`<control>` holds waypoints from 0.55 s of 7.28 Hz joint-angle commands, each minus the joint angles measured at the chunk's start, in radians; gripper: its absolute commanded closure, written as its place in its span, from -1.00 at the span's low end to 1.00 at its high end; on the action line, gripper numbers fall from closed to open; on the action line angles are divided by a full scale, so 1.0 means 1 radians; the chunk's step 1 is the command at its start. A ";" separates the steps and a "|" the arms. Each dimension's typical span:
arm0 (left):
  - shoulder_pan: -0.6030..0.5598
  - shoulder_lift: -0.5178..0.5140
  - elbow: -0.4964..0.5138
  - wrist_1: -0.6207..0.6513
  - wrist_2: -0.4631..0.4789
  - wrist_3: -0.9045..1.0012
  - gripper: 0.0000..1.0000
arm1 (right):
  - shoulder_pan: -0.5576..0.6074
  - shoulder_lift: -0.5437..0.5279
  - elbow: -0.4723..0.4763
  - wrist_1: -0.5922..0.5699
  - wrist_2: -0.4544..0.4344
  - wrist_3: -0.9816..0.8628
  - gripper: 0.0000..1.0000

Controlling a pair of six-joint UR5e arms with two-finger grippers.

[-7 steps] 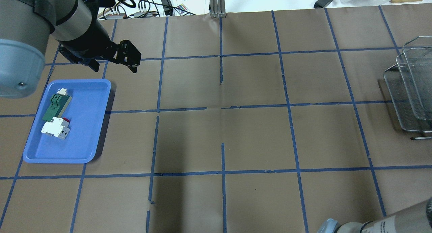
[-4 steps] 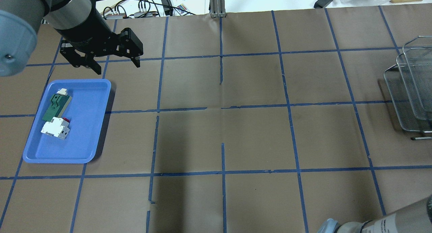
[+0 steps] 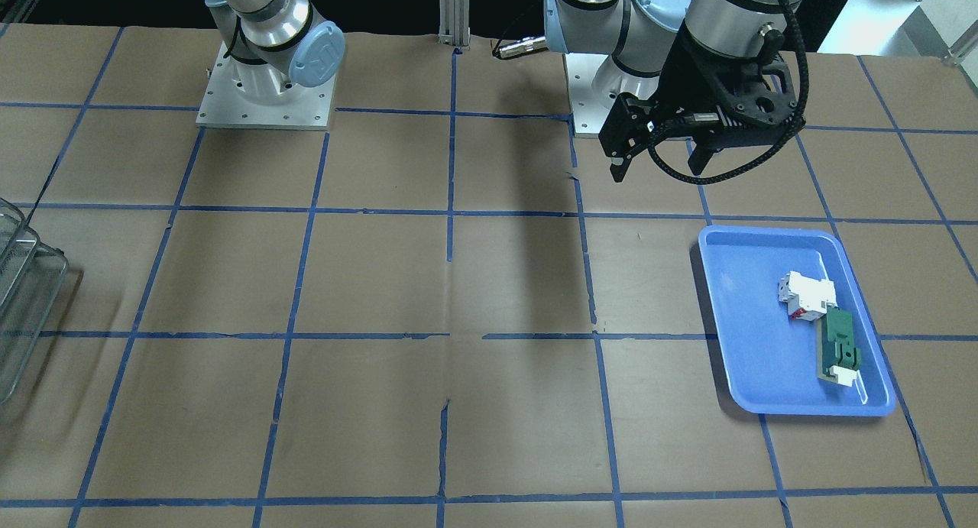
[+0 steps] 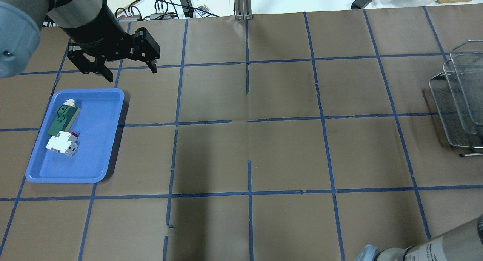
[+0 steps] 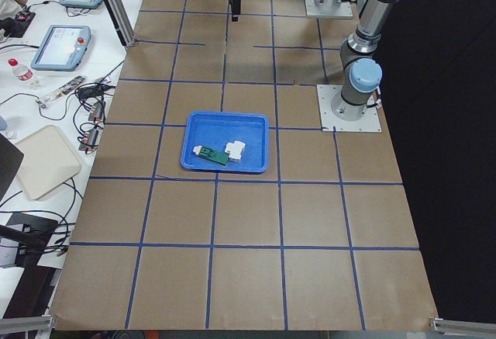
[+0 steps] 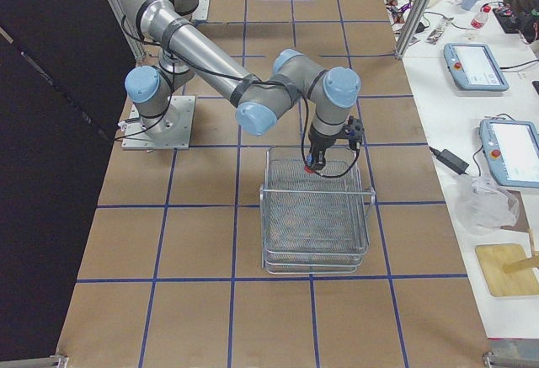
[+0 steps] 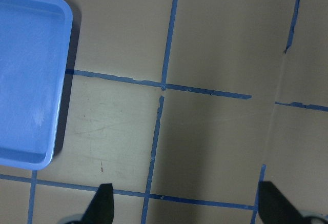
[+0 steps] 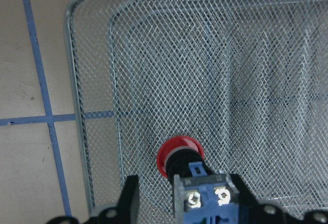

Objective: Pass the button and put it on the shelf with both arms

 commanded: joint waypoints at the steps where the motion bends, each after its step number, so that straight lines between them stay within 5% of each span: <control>1: 0.000 0.001 -0.001 0.005 0.000 0.004 -1.00 | -0.001 -0.013 -0.004 0.022 -0.005 0.000 -1.00; 4: 0.002 0.001 0.006 0.004 0.001 0.004 -1.00 | 0.018 -0.257 0.009 0.283 -0.014 0.087 -1.00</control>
